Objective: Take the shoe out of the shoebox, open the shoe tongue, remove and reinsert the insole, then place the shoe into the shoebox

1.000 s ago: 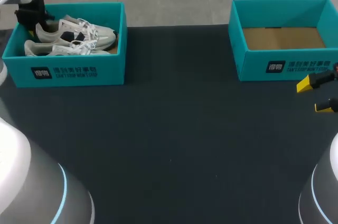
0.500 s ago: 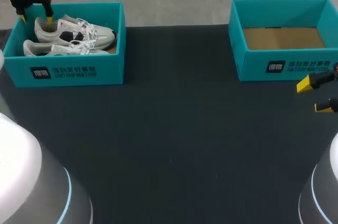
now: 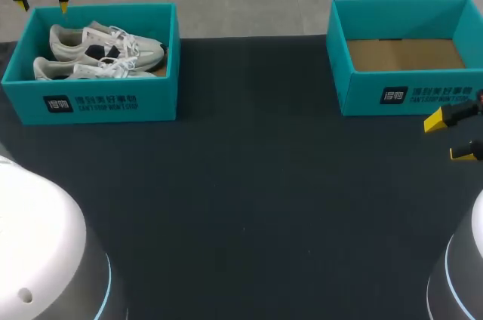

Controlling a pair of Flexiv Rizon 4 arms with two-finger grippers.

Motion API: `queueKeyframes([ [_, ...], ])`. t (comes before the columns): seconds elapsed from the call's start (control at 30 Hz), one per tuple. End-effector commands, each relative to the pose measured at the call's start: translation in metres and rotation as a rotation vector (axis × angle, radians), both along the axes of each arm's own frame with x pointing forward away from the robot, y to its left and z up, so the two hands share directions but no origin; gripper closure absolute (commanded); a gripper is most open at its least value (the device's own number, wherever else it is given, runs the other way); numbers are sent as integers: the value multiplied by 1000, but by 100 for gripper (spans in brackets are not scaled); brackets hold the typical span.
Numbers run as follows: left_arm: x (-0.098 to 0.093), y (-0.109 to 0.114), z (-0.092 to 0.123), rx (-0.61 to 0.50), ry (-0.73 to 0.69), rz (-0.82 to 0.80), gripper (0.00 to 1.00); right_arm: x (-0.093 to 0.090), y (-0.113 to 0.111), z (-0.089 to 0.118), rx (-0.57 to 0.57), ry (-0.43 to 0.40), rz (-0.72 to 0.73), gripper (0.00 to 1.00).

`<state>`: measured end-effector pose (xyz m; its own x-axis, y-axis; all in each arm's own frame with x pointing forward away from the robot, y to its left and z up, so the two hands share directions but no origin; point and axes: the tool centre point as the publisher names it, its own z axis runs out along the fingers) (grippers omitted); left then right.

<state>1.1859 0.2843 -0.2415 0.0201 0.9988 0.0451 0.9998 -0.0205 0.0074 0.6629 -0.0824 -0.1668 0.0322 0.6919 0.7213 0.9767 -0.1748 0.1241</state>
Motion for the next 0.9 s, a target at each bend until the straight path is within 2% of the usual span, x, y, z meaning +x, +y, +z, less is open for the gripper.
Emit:
queueKeyframes([
  [0.03,-17,-2,13,10,-18,0,0,-10,0,1,-3,-30,-35,0],
  [0.43,-20,-3,14,-13,-9,-17,0,-10,0,1,-3,-30,-35,0],
  [0.6,-56,-11,13,6,-29,-60,0,-10,0,1,-3,-30,-35,0],
  [0.9,-101,-5,13,-9,-68,-72,0,-10,0,1,-3,-30,-35,0],
])
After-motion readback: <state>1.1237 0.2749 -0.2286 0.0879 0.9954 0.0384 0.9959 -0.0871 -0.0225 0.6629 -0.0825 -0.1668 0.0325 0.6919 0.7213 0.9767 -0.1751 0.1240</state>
